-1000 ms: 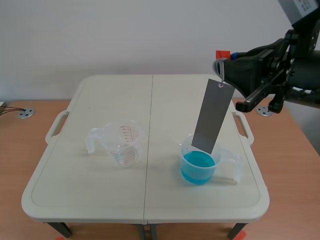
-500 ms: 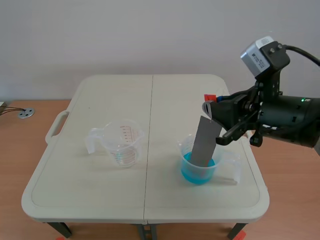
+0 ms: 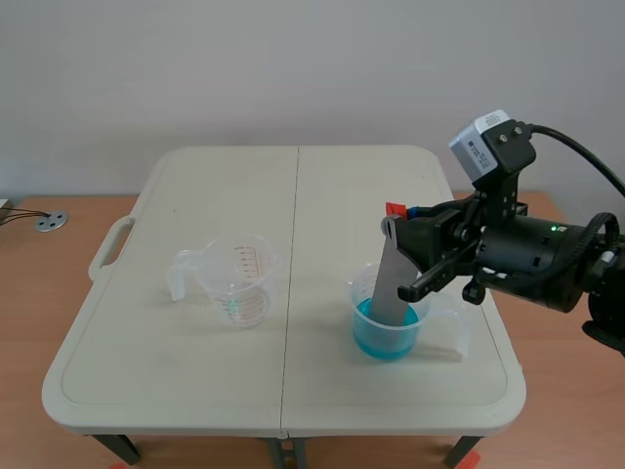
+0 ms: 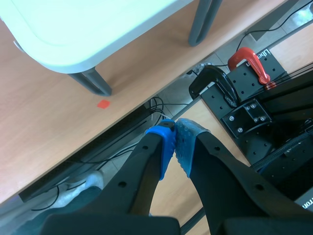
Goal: Hold the metal plate by the orange handle, dip it into the blue solution, take it out and point at it, then put the plate back in the beaker on the left.
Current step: 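Lower the plate into the blue solution, then hold the plate still in the solution, then raise the plate and point at it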
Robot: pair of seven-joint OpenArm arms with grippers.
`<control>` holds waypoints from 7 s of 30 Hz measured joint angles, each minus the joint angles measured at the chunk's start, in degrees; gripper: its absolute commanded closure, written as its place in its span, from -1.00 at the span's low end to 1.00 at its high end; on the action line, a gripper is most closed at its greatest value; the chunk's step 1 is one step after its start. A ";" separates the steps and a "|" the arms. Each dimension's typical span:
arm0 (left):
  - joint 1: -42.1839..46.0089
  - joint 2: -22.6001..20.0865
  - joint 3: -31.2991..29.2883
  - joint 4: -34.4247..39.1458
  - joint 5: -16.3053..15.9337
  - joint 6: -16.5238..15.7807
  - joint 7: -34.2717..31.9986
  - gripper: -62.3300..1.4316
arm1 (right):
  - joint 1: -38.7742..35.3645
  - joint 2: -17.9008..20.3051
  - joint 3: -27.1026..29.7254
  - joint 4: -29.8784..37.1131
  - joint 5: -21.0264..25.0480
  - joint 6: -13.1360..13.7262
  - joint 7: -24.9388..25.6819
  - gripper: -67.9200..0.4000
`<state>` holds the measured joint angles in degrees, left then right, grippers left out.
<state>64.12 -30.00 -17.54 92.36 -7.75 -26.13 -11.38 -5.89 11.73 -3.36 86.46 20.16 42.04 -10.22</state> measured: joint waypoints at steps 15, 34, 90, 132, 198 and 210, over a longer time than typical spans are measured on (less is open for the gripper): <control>-0.33 0.00 0.00 0.00 0.00 0.00 0.46 0.90 | 0.31 0.00 0.02 -0.37 -0.66 -0.24 0.35 0.96; -0.33 0.00 0.00 0.00 0.00 0.00 1.68 0.90 | 0.33 0.00 0.02 -0.37 -1.38 -0.24 0.44 0.96; -0.33 0.00 0.00 0.00 0.00 0.00 1.49 0.90 | -1.46 0.04 -0.04 12.90 -3.32 0.02 -5.20 0.96; -13.70 0.04 0.02 0.00 0.02 -0.52 1.44 0.90 | -1.44 0.07 5.88 34.84 15.91 0.04 -21.55 0.96; -74.29 12.83 43.41 -16.90 12.31 -8.09 12.41 0.90 | -1.44 0.07 5.88 34.84 16.17 0.04 -21.66 0.96; -74.29 12.83 43.41 -16.90 12.31 -8.09 12.41 0.90 | -1.44 0.07 5.88 34.84 16.17 0.04 -21.66 0.96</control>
<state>-10.17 -17.17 25.87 75.46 4.56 -34.22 1.04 -7.33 11.79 2.52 121.30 36.34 42.09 -31.88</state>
